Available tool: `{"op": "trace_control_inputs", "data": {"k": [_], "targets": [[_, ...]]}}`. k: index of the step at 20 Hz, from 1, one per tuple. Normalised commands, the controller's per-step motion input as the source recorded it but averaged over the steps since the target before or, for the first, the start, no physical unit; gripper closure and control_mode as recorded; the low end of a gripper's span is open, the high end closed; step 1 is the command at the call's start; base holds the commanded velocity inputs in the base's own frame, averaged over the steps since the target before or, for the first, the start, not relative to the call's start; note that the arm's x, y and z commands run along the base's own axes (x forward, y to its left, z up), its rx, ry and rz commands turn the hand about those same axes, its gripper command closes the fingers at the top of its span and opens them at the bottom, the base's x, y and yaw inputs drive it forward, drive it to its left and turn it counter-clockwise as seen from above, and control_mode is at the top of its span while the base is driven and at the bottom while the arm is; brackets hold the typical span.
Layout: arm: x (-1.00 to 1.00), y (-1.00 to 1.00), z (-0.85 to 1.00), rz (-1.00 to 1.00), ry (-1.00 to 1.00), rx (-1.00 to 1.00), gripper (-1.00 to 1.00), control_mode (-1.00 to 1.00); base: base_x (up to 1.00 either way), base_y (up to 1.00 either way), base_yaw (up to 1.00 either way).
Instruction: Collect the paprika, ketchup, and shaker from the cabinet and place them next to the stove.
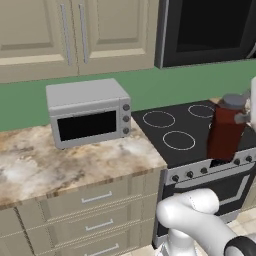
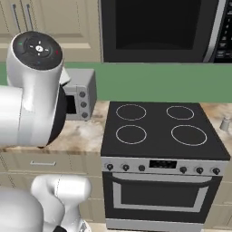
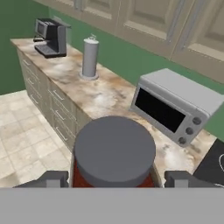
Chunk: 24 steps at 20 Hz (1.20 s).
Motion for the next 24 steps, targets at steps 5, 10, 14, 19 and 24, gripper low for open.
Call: {"op": "trace_control_inputs", "data": {"k": [5, 10, 14, 19, 24], "targets": [[0.51, -0.06, -0.37, 0.25, 0.07, 0.00, 1.00, -1.00, 0.00, 0.00, 0.00], [0.58, -0.01, -0.24, 0.27, 0.04, 0.00, 1.00, -1.00, 0.00, 0.00, 0.00], [0.57, 0.00, -0.04, 0.15, 0.04, -0.01, 1.00, -1.00, 0.00, 0.00, 0.00], [0.37, 0.00, -0.10, 0.07, 0.03, -0.02, 1.00, -1.00, 0.00, 0.00, 0.00], [0.26, 0.00, -0.27, 0.04, 0.04, -0.02, 1.00, -1.00, 0.00, 0.00, 0.00]]}}
